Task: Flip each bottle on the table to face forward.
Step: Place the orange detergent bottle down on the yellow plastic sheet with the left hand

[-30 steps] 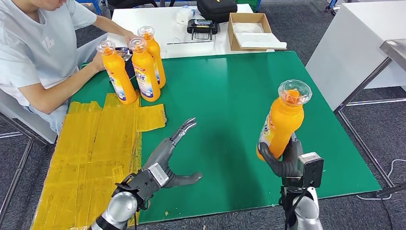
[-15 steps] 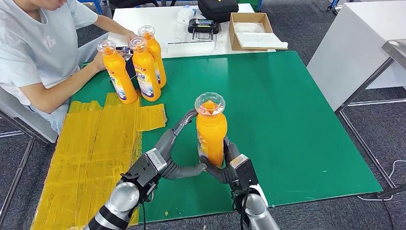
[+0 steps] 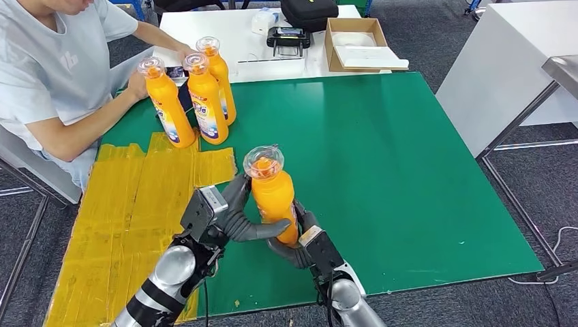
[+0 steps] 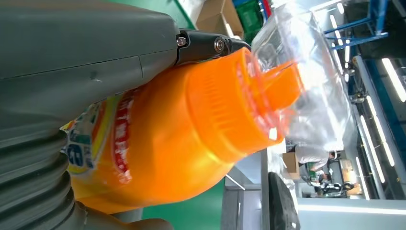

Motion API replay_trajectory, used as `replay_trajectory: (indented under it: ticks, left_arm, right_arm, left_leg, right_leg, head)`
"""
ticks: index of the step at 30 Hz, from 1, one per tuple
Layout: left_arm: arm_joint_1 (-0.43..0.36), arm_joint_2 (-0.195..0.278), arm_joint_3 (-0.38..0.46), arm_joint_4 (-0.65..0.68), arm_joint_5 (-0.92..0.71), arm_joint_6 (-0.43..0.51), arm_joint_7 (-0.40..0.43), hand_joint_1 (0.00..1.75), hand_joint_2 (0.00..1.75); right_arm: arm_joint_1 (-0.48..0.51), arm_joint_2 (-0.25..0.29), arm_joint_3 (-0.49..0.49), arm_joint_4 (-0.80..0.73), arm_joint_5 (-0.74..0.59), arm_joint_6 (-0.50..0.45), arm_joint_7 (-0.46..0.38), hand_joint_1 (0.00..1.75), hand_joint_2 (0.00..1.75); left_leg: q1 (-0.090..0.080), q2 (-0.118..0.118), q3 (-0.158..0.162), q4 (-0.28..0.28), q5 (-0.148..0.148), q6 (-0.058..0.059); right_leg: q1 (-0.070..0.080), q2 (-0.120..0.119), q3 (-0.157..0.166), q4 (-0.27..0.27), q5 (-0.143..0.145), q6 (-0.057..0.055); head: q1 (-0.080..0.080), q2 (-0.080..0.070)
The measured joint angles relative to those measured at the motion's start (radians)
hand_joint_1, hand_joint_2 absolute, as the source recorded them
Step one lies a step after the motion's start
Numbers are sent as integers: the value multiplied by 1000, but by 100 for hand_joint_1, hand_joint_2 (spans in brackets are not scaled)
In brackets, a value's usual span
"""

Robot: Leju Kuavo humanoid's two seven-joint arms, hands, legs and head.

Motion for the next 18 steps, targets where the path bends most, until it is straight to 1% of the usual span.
replay_trajectory:
  ticks: [10, 17, 18]
  left_arm:
    - [-34, 0, 2, 60, 76, -13, 43, 0, 175]
    - [-49, 0, 1, 97, 88, -19, 45, 0, 175]
    - [-50, 0, 1, 100, 88, -19, 45, 5, 175]
  right_arm:
    - [-18, -4, 24, 28, 23, -40, 0, 175, 175]
    - [-22, -7, 27, 37, 28, -48, 0, 175, 175]
    - [-23, -7, 27, 38, 28, -48, 0, 175, 175]
  left_leg:
    - [0, 0, 0, 0, 0, 0]
    - [0, 0, 0, 0, 0, 0]
    - [0, 0, 0, 0, 0, 0]
  right_leg:
    - [0, 0, 0, 0, 0, 0]
    - [0, 0, 0, 0, 0, 0]
    - [0, 0, 0, 0, 0, 0]
  head:
    - [0, 0]
    - [0, 0]
    - [0, 0]
